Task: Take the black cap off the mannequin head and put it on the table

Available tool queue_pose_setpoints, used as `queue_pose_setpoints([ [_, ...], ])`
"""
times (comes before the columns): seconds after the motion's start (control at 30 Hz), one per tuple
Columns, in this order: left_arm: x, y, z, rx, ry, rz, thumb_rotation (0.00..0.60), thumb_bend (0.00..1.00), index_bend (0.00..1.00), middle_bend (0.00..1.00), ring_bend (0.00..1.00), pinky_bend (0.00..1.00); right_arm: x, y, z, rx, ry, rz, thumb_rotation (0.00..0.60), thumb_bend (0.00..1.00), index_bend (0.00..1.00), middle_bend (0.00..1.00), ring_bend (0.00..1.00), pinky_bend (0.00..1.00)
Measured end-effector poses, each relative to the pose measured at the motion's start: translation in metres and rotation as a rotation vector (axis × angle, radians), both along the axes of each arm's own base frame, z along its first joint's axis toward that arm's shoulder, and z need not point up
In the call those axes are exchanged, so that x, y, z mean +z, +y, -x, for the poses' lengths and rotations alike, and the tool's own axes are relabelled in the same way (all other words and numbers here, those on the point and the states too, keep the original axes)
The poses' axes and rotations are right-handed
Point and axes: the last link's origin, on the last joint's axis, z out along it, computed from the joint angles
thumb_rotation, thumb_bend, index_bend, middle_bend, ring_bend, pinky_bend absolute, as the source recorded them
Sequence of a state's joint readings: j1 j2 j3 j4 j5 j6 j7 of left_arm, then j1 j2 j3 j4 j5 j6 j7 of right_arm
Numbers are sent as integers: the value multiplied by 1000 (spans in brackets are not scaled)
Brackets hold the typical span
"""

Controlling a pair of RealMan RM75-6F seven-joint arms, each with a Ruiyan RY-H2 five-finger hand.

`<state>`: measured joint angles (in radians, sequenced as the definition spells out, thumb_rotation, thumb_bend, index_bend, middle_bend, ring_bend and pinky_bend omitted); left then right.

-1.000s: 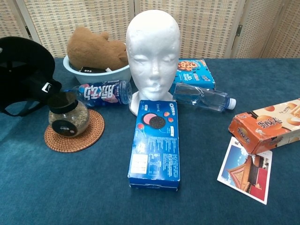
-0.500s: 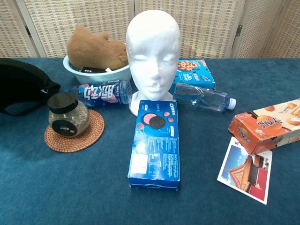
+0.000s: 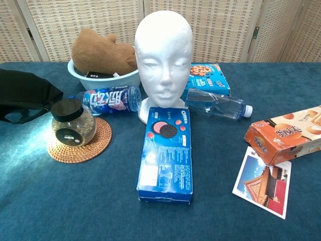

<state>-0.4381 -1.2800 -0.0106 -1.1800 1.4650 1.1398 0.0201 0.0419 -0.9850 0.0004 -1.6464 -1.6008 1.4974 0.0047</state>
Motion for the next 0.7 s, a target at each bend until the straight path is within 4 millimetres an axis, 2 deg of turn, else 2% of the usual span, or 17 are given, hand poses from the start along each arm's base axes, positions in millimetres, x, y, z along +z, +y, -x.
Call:
queue_pose_setpoints([
  [0.13,1,-3,3,18,93,26,600,279,609,986,937,1000,0,-1,-1,3,0,0,600,191,100,17,0,0],
  [0.27,-2,-9,-1,53,124,59,600,266,417,952,918,1000,0,-1,-1,2,1,0,600,191,100,17,0,0],
  [0.5,-5,-22,-14,100,152,97,600,155,112,869,858,1000,-1,-2,-2,7,1,-3,600,191,100,18,0,0],
  [0.6,-8,-26,-20,117,156,111,600,119,27,803,793,1000,-1,-2,-3,8,1,-2,600,191,100,17,0,0],
  [0.7,-10,-29,-26,135,139,119,600,81,0,764,750,983,-1,-1,-3,8,2,-3,600,192,100,17,0,0],
])
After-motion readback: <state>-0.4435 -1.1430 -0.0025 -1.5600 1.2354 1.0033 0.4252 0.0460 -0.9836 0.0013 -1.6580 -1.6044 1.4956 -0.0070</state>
